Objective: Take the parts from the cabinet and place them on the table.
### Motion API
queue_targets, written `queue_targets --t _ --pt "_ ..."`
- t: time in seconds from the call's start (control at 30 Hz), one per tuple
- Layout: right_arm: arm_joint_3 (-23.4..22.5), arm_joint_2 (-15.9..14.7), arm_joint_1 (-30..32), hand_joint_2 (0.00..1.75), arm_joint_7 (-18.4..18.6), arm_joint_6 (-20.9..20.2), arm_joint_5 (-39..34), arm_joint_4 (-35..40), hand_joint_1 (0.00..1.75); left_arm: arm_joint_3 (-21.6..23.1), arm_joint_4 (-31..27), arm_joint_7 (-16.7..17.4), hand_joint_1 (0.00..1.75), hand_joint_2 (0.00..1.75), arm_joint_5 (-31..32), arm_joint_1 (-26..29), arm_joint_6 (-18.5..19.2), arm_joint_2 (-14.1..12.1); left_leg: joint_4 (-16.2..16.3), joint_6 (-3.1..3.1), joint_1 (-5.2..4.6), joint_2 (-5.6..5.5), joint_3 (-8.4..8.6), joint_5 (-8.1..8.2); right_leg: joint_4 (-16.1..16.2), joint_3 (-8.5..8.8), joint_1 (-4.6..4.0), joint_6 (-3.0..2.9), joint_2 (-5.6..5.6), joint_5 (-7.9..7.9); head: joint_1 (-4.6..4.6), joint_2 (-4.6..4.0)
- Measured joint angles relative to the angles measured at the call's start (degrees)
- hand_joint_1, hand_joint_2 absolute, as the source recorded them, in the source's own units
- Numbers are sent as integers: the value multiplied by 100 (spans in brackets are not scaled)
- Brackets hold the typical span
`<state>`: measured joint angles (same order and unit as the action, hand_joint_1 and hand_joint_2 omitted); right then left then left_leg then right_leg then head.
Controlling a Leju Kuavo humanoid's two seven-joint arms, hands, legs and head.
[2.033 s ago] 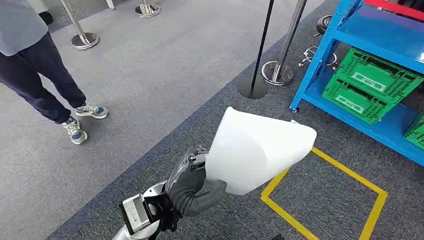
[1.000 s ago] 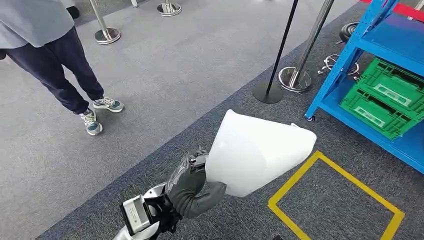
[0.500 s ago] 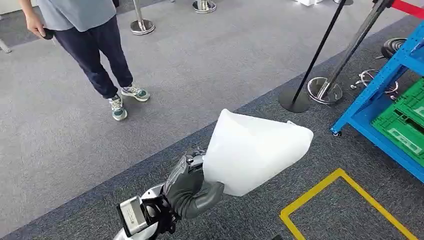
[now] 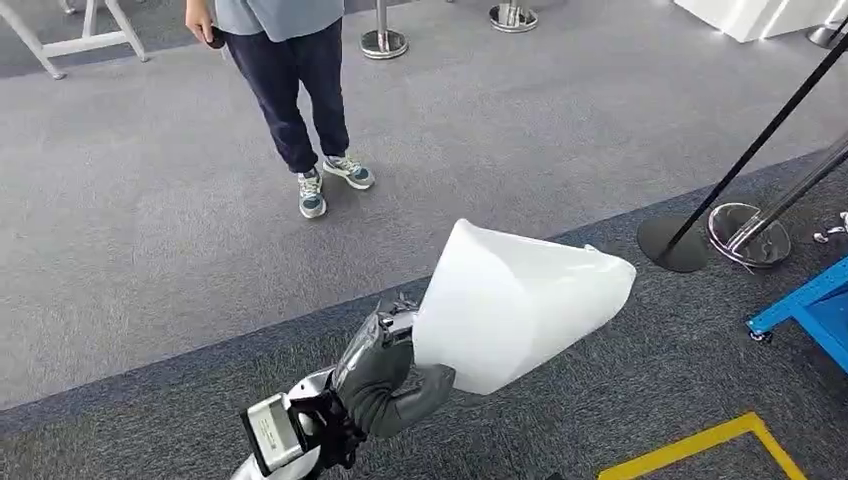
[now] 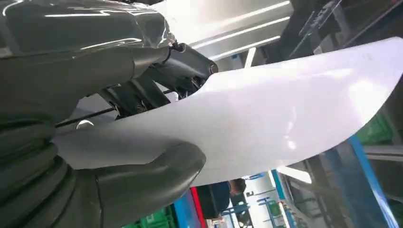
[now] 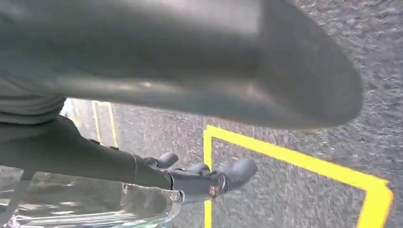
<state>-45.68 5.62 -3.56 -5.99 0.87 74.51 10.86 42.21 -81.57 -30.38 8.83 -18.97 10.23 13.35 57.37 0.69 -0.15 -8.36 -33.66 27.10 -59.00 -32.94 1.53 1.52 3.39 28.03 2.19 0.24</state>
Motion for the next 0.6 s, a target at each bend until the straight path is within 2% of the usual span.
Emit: queue_targets --t 0.03,0.07,0.1,0.13,0.17,0.2,0.23,0.27,0.3,0.33,0.37,0.4,0.43,0.47,0.53,0.57,0.6 --pt "-2 2 -14 0 0 0 0 0 0 -2 0 0 175 175 0 -2 4 0 11 -23 0 -56 -18 11 23 14 39 -38 -68 -15 4 0" --pt "-7 -4 -27 0 2 2 2 6 0 -2 -2 0 175 175 2 -4 7 4 87 -40 -24 198 -57 78 41 32 31 -77 -149 -18 13 0" --pt "-4 -6 -32 0 2 2 2 7 0 0 -2 0 175 175 4 -20 7 7 360 -71 -31 524 -199 249 41 38 26 -131 -214 -7 70 0" --pt "-4 -4 -17 0 0 2 2 7 0 4 -2 0 175 175 4 -22 9 9 812 -92 -16 688 -432 459 40 40 6 -144 -293 0 74 0" --pt "-4 -4 -2 0 2 2 2 7 0 7 0 0 175 175 7 -20 9 7 1282 -103 -5 752 -684 648 39 37 -8 -154 -384 6 70 0" --pt "-7 -11 10 0 4 2 2 7 0 7 2 0 175 175 9 -13 13 2 1673 -110 2 774 -897 765 38 31 -13 -163 -474 12 74 0" --pt "-9 -17 14 0 7 2 2 7 0 4 11 0 175 175 9 -9 13 -4 1840 -111 12 777 -999 758 38 32 -18 -163 -565 16 72 0" --pt "-11 -17 9 0 7 2 2 7 0 4 15 0 175 175 9 -9 13 -11 1699 -105 17 781 -940 628 38 36 -23 -166 -648 22 72 0" --pt "-11 -17 -2 0 7 2 2 7 0 7 15 0 175 175 9 -9 13 -9 1277 -90 16 802 -722 397 39 44 -25 -159 -719 29 74 0" --pt "-11 -15 -10 0 7 2 0 7 0 7 15 0 175 175 9 -12 15 -4 748 -70 9 876 -430 175 40 59 -26 -151 -781 36 74 0" --pt "-11 -11 -15 0 6 2 0 7 0 7 13 0 175 175 9 -14 15 11 243 -29 -27 1113 -125 19 40 86 -27 -140 -830 46 74 0" --pt "-11 -4 -6 0 7 2 -2 7 0 7 9 0 175 175 9 -25 15 26 1 -29 -86 1355 -2 87 31 97 -48 -100 -879 72 68 0" --pt "-11 -11 -8 0 9 2 -2 7 0 11 4 0 175 175 9 -24 22 46 5 -14 -97 1250 3 60 39 103 -47 -70 -914 85 64 0" --pt "-11 -7 -12 0 9 2 -4 7 0 9 0 0 175 175 9 -22 24 48 9 -2 -110 1199 -14 65 43 124 -40 -47 -981 92 72 0" --pt "-13 24 -35 0 9 2 -4 7 0 4 -7 0 175 175 9 -21 24 39 -39 67 -125 1053 0 42 83 200 -25 25 -1109 100 77 0" --pt "-15 22 -38 0 11 2 -4 9 0 7 -22 0 175 175 9 -14 26 55 -92 101 -58 999 95 -11 22 175 7 59 -907 153 60 0" --pt "-13 33 -36 0 9 2 -7 7 0 7 -22 0 175 175 7 -34 31 70 -93 128 -44 942 100 -12 -170 107 8 64 -597 292 55 0"
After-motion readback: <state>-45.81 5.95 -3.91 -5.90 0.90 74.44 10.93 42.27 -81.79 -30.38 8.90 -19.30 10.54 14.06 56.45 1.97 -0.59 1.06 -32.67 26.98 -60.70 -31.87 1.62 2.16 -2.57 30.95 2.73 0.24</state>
